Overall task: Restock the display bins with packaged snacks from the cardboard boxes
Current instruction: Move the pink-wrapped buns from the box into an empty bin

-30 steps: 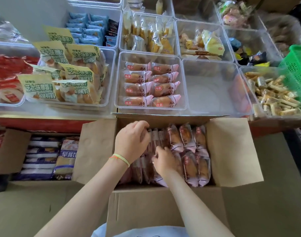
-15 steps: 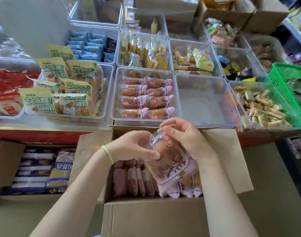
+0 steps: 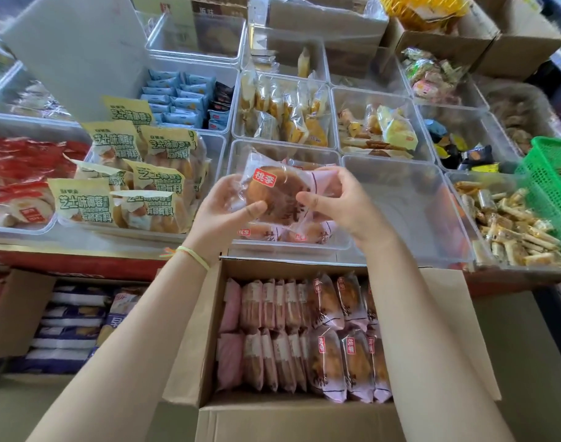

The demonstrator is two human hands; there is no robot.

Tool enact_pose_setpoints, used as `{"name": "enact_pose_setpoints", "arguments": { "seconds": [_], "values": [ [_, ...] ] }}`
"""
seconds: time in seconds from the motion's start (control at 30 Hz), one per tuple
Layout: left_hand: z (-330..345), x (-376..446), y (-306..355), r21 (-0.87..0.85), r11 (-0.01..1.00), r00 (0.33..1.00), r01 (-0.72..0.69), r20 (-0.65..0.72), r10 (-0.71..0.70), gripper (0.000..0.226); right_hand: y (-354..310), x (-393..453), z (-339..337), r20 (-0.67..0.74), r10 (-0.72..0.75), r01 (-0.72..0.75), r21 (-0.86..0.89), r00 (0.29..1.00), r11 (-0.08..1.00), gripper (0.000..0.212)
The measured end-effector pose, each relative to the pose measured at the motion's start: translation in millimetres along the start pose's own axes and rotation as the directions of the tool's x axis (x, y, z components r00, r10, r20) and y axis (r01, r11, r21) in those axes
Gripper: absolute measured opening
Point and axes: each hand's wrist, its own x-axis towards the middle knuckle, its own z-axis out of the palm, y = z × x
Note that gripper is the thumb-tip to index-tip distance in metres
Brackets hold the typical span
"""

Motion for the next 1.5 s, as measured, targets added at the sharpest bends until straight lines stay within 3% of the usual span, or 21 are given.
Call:
{"name": "enact_pose_setpoints", "arguments": {
  "seconds": [0.07,0.17,0.23,0.33,0.5,0.67,0.8,0.97,1.1,1.27,1.37,1.5],
  "values": [
    [0.9,22.2,-1.9,0.162,0.987,0.999,0.017,-0.045,-0.010,0.057,5.5,29.1,9.1,-0.097,-0.019,0.017,-0.017,0.995,1.000,0.056],
    [4.0,65.1,-6.5,0.526,0.850,0.989,0.041,-0.140,0.038,0.063,6.7,74.2,26.2,-0.189,-0.038,0.014,-0.123,0.981,0.992,0.064],
    [6.5,96.1,-10.8,0.574,0.817,0.984,0.058,-0.173,0.052,0.059,8.3,102.4,35.9,-0.212,-0.053,0.026,-0.129,0.976,0.991,0.065],
    [10.5,141.0,-18.1,0.571,0.817,0.983,0.081,-0.181,0.029,0.051,15.4,141.3,45.2,-0.223,-0.020,-0.019,-0.175,0.975,0.984,0.064],
    [10.7,185.2,-38.2,0.560,0.817,0.984,0.138,-0.172,-0.048,0.057,41.4,187.4,56.1,-0.221,0.057,-0.098,-0.180,0.974,0.979,0.068],
    [8.6,198.2,-54.6,0.440,0.856,0.963,0.270,-0.130,-0.237,0.062,57.8,206.0,60.8,-0.261,0.181,-0.207,-0.078,0.948,0.975,0.044],
    [5.1,195.4,-57.9,0.288,0.925,0.963,0.249,-0.179,-0.203,0.084,55.6,209.0,61.3,-0.282,0.119,-0.168,-0.156,0.952,0.973,0.024],
    [9.1,186.1,-50.2,0.412,0.881,0.972,0.233,-0.120,-0.201,0.082,50.0,198.4,61.7,-0.142,0.150,-0.181,-0.236,0.978,0.955,0.033],
    [17.7,156.8,-28.2,0.454,0.869,0.980,0.198,-0.100,-0.171,0.056,37.1,166.2,51.3,-0.158,0.126,-0.154,-0.177,0.979,0.972,0.031],
    [31.5,73.8,-6.3,0.252,0.962,0.991,0.101,-0.107,-0.076,0.022,10.9,67.5,35.8,-0.071,0.055,-0.053,0.029,0.996,0.998,0.023],
    [41.1,10.7,-11.6,0.157,0.986,0.999,0.047,-0.029,-0.043,0.021,16.6,-2.6,26.3,0.079,0.097,-0.107,0.126,0.992,0.986,0.023],
    [54.0,-50.1,-36.2,0.146,0.972,0.976,0.183,0.094,-0.198,0.020,54.8,-65.9,28.9,0.212,0.284,-0.301,0.050,0.935,0.952,0.022]
  ]
}}
